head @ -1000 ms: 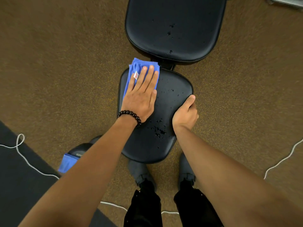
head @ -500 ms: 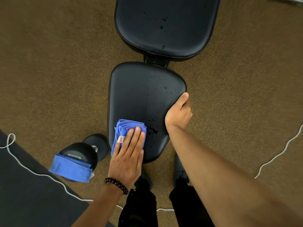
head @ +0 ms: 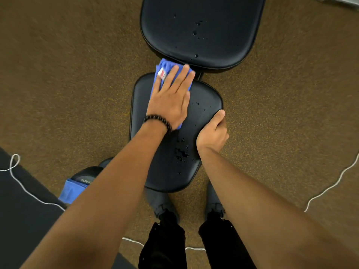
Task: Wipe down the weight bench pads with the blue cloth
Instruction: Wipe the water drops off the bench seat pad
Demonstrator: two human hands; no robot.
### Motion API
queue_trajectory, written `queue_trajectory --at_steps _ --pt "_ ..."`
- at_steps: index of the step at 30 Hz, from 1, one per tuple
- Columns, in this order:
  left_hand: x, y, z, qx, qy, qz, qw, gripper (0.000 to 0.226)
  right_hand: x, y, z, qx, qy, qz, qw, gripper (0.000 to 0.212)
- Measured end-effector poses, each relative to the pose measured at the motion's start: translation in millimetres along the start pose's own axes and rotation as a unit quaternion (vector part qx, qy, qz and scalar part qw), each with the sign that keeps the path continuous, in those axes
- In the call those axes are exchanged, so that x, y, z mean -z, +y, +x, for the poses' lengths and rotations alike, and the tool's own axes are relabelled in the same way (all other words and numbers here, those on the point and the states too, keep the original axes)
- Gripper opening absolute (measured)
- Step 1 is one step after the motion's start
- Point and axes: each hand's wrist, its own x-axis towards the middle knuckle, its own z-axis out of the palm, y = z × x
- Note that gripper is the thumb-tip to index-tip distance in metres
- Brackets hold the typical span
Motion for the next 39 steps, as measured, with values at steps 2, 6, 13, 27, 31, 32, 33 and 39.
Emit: queue_trajectory --at_steps 2,6,13,27,31,32,33,39 --pt "4 0 17 -0.003 -0.005 -0.001 1.000 0.053 0 1 0 0.000 -0.003 0.006 1.000 0.061" --pt "0 1 4 -0.017 0.015 0.017 1.000 0.053 -2 2 1 0.009 0.002 0.005 1.000 0.063" --pt "-15 21 -96 0.018 -0.010 -0.003 1.000 0.059 2 -2 -1 0.003 0.002 -0.016 1.000 0.062" --pt "12 -11 -134 0.249 0.242 -0.177 0.921 0.040 18 5 -30 0.239 0.114 -0.097 0.959 0.059" --pt "-9 -50 -108 0.333 0.213 -0.315 0.863 0.045 19 25 -94 0.499 -0.052 -0.210 0.839 0.052" --pt "-12 -50 -107 0.342 0.190 -0.332 0.858 0.046 13 35 -106 0.518 -0.095 -0.237 0.816 0.054" --pt "-14 -49 -107 0.348 0.169 -0.336 0.859 0.047 7 47 -115 0.528 -0.123 -0.265 0.797 0.057" --pt "-15 -43 -108 0.351 0.130 -0.299 0.878 0.052 -14 80 -115 0.528 -0.119 -0.374 0.753 0.068"
